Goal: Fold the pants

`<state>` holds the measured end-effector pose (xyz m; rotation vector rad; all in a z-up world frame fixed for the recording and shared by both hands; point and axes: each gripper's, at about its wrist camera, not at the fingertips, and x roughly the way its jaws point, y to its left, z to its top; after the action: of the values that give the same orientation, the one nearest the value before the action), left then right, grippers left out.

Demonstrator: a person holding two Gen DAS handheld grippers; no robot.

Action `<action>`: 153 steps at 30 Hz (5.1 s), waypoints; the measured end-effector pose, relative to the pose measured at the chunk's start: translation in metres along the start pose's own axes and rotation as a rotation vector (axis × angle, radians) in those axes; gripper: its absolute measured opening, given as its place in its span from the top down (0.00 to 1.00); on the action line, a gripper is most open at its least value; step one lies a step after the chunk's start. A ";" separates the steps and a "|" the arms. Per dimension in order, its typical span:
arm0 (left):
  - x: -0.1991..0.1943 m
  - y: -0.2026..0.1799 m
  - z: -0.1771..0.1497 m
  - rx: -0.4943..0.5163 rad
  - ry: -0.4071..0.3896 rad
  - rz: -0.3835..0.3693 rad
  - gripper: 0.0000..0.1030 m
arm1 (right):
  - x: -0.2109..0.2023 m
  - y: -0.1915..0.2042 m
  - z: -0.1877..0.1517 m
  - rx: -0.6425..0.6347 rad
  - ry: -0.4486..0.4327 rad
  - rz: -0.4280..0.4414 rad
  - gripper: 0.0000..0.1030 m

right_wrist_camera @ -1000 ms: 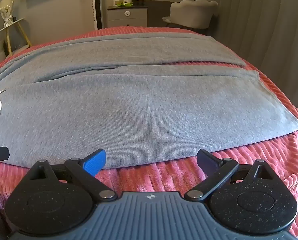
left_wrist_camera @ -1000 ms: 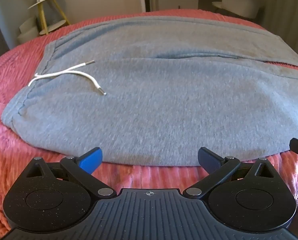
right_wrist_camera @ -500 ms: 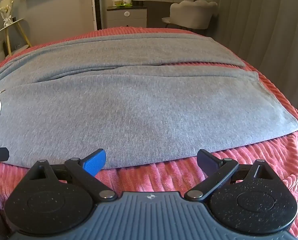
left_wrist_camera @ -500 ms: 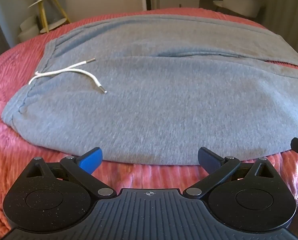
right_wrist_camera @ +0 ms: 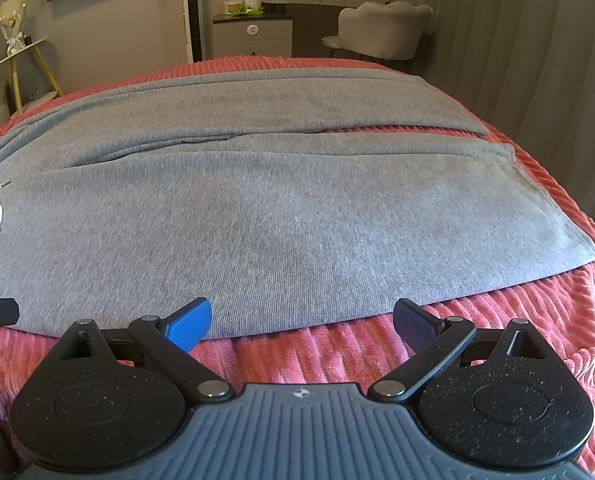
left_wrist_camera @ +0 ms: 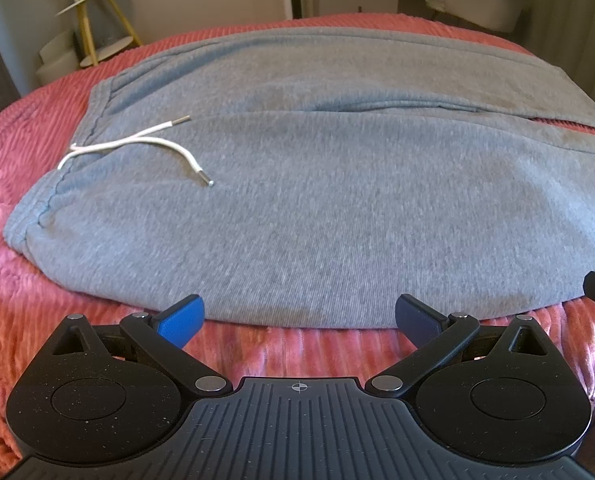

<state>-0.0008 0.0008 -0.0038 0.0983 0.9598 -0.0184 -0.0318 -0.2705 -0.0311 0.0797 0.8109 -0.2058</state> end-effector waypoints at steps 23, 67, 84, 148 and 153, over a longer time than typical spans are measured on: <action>0.000 0.001 -0.002 0.004 0.003 0.005 0.00 | -0.002 -0.001 0.002 0.001 -0.001 -0.001 0.05; 0.001 -0.002 -0.001 0.014 0.015 0.015 0.00 | 0.003 0.000 0.000 0.005 0.014 -0.009 0.05; 0.002 -0.004 0.000 0.021 0.021 0.020 0.00 | 0.006 0.000 0.000 0.010 0.033 -0.001 0.05; 0.102 0.050 0.064 -0.417 -0.239 0.089 0.00 | 0.368 -0.109 0.350 0.577 0.112 -0.114 0.95; 0.092 0.058 0.061 -0.463 -0.262 0.092 0.00 | 0.276 -0.143 0.294 0.631 -0.047 0.112 0.96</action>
<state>0.1053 0.0558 -0.0400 -0.2819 0.6773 0.2696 0.3318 -0.4962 -0.0286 0.7099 0.6675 -0.3505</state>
